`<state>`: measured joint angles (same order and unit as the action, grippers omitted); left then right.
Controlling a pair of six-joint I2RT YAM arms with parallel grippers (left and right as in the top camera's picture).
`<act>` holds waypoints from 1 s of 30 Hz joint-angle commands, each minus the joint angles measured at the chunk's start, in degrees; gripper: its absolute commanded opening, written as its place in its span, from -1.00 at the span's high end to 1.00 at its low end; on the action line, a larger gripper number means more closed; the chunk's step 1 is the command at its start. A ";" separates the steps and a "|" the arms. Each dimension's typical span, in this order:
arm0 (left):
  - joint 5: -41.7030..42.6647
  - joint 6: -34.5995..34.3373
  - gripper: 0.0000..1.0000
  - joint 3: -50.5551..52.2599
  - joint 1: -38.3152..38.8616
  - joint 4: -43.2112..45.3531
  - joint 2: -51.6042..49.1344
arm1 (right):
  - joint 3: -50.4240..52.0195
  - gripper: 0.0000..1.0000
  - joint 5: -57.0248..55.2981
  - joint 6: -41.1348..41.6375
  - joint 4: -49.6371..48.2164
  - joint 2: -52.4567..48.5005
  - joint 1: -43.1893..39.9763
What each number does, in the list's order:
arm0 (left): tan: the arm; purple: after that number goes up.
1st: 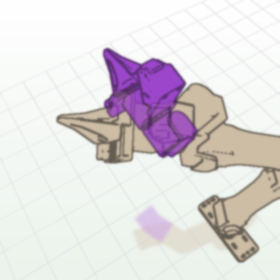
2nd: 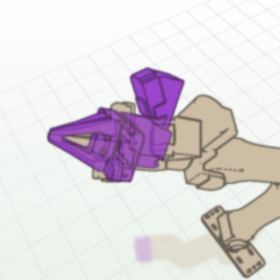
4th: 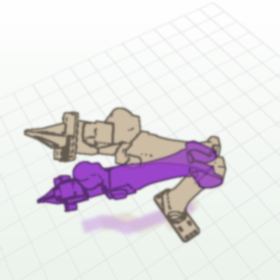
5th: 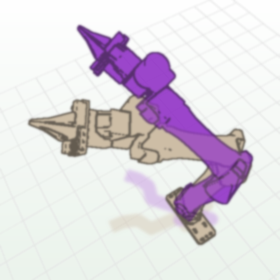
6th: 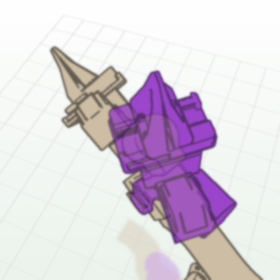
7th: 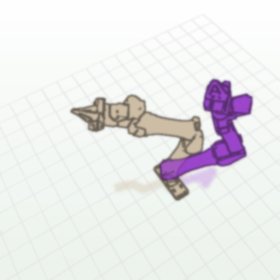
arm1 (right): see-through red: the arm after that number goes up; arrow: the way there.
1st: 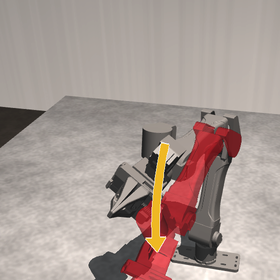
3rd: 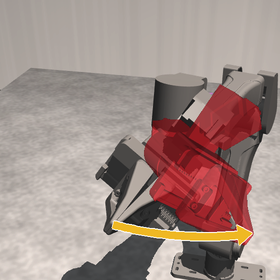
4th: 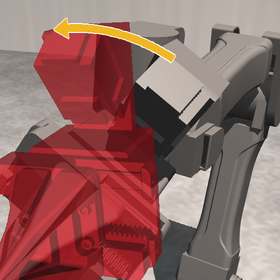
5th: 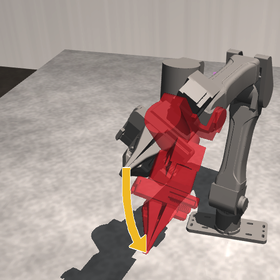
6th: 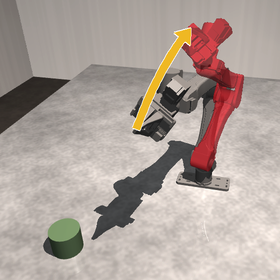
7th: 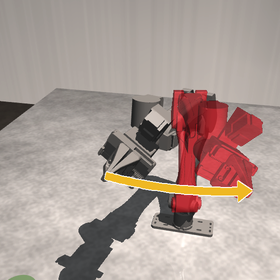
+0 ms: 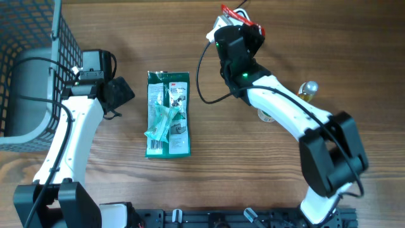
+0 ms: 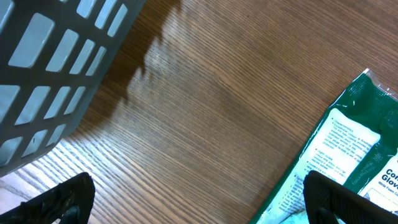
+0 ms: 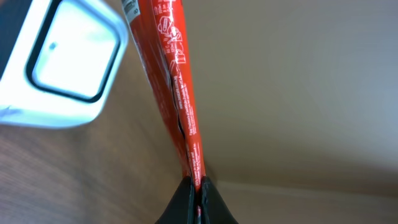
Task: Scan the item barcode
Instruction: 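Hold the stick snack near the scanner and rotate it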
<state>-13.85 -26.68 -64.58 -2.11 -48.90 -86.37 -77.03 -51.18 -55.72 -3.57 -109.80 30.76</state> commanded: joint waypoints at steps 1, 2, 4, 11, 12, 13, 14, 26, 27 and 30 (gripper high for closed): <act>-0.13 -0.55 -1.00 -0.26 -0.22 0.02 -0.39 | -0.63 0.92 -2.08 -1.29 -1.79 -5.05 -0.15; -0.13 -0.57 -1.00 -0.26 -0.22 0.02 -0.39 | -0.63 0.92 -2.67 -1.46 -3.34 -6.19 -0.26; -0.11 -0.55 -1.00 -0.26 -0.20 0.02 -0.39 | -0.63 0.92 -4.22 -2.69 -6.36 -7.69 -0.52; -0.11 -0.55 -1.00 -0.26 -0.22 0.02 -0.37 | -0.63 0.92 -9.33 -15.78 -18.95 -12.31 -3.19; -0.13 -0.55 -1.00 -0.26 -0.20 0.02 -0.37 | -0.63 0.92 -10.16 -16.76 -20.52 -12.61 -3.65; -0.13 -0.57 -1.00 -0.26 -0.22 0.02 -0.39 | -0.63 0.92 -10.56 -17.77 -21.18 -12.72 -3.98; -0.13 -0.55 -1.00 -0.26 -0.22 0.02 -0.39 | -0.63 0.92 -10.54 -17.79 -21.14 -12.81 -4.13; -0.13 -0.55 -1.00 -0.26 -0.22 0.02 -0.39 | -0.52 0.92 -8.31 -24.28 -17.81 -13.27 -4.11; -0.13 -0.55 -1.00 -0.26 -0.22 0.02 -0.39 | -0.52 0.92 -8.15 -24.83 -17.81 -13.33 -4.09; -0.13 -0.55 -1.00 -0.26 -0.22 0.02 -0.39 | -0.52 0.92 -7.87 -25.38 -17.29 -13.35 -3.67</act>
<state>-13.85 -26.68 -64.58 -2.11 -48.88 -86.37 -77.03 -59.57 -79.05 -21.28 -121.84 26.44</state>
